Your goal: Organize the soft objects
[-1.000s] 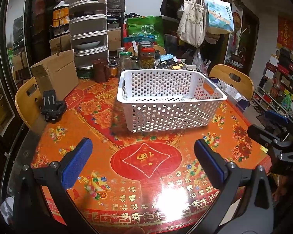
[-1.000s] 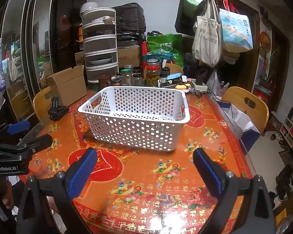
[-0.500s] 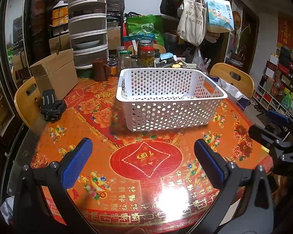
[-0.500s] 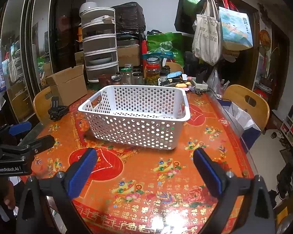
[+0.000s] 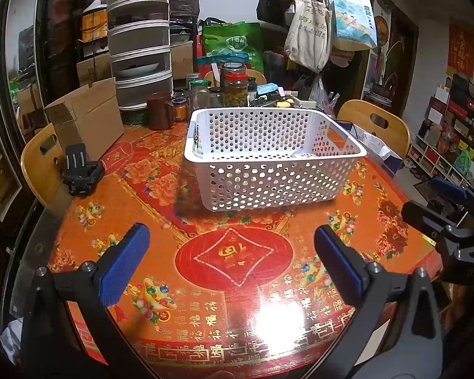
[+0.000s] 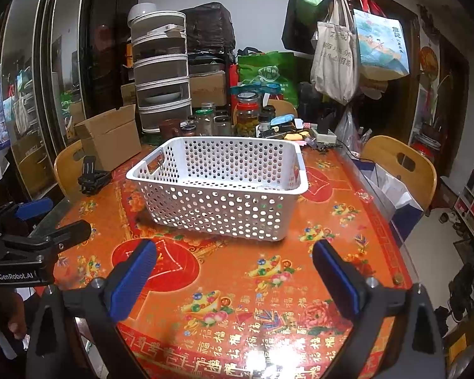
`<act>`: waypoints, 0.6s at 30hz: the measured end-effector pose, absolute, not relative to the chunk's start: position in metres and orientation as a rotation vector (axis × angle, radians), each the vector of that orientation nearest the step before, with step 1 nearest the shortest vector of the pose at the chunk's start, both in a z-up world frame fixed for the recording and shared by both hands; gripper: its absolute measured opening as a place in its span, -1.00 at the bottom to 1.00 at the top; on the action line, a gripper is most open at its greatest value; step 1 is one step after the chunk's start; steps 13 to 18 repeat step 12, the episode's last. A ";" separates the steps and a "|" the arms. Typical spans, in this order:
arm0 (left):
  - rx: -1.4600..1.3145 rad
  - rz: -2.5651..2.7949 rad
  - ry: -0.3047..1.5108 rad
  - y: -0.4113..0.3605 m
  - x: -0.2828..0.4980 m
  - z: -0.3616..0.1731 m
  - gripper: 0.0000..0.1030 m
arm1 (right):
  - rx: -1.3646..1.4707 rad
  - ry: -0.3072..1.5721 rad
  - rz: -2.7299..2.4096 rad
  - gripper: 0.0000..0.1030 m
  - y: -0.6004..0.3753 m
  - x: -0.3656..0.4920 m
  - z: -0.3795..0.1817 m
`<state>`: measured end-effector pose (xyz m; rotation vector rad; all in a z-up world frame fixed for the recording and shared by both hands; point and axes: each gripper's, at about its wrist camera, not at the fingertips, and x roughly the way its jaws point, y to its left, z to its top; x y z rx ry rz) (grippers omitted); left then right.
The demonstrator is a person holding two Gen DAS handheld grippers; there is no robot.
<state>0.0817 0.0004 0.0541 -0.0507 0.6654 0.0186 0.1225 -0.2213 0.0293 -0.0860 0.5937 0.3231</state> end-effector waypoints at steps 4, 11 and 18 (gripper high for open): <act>-0.048 0.015 0.663 0.000 0.081 0.054 1.00 | -0.084 0.596 0.324 0.92 -0.222 0.122 0.029; -0.040 0.008 0.659 -0.001 0.080 0.055 1.00 | -0.083 0.598 0.324 0.92 -0.222 0.123 0.028; -0.040 0.008 0.660 -0.001 0.079 0.055 1.00 | -0.084 0.598 0.324 0.92 -0.222 0.123 0.028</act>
